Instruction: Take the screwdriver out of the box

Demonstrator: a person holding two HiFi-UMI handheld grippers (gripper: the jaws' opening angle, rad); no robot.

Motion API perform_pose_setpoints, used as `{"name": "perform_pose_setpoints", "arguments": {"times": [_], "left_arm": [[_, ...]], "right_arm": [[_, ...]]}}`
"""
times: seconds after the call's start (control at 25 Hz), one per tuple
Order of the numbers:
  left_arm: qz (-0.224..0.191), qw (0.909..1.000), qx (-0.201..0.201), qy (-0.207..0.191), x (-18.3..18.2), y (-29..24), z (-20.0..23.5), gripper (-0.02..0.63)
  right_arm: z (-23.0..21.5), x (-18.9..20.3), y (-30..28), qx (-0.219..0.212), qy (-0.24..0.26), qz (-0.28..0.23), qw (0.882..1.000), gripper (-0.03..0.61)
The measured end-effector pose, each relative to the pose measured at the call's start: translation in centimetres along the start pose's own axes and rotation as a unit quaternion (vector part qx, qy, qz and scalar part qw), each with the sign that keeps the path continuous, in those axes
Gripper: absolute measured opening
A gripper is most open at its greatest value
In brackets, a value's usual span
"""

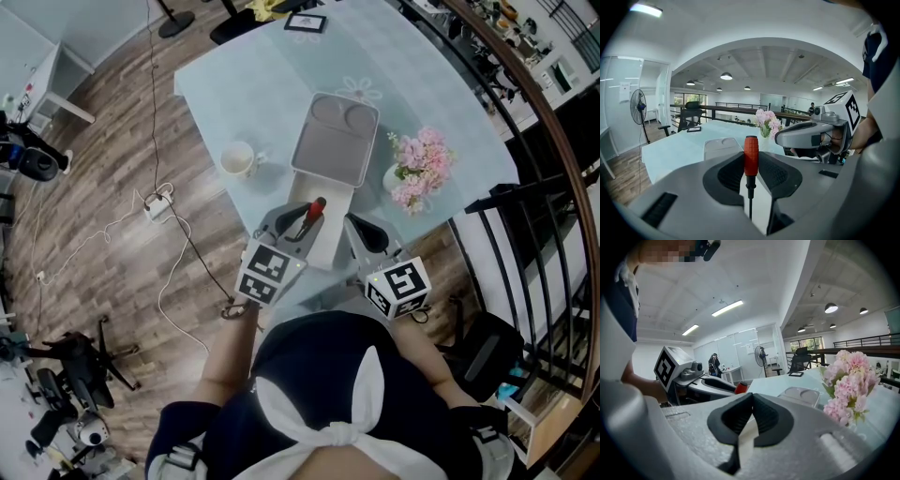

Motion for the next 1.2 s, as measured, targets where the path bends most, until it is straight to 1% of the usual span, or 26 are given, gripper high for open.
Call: {"name": "perform_pose_setpoints", "arguments": {"times": [0.12, 0.36, 0.92, 1.2], "left_arm": [[-0.003, 1.0000, 0.001, 0.002, 0.0, 0.2, -0.2, 0.107], [-0.004, 1.0000, 0.003, 0.001, 0.2, 0.4, -0.3, 0.107], [-0.010, 0.9999, 0.004, 0.001, 0.1, 1.0, -0.4, 0.107], [-0.011, 0.9999, 0.008, 0.003, 0.3, 0.7, -1.0, 0.107]], "right_arm": [[0.3, -0.1, 0.2, -0.003, 0.007, 0.000, 1.000, -0.002], [1.3, -0.3, 0.2, -0.026, 0.036, -0.003, 0.999, -0.002], [2.0, -0.2, 0.5, -0.033, 0.041, 0.001, 0.999, -0.002], [1.9, 0.2, 1.0, -0.030, 0.040, 0.002, 0.999, -0.002]]}}
Point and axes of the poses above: the fingertips, and each gripper's own axes: y backward along the fingers, z to its left, x out of its underside, the point moved 8 cm from there along y, backward along the fingers, and after that the axes turned 9 degrees about x, right-handed, at the moved point
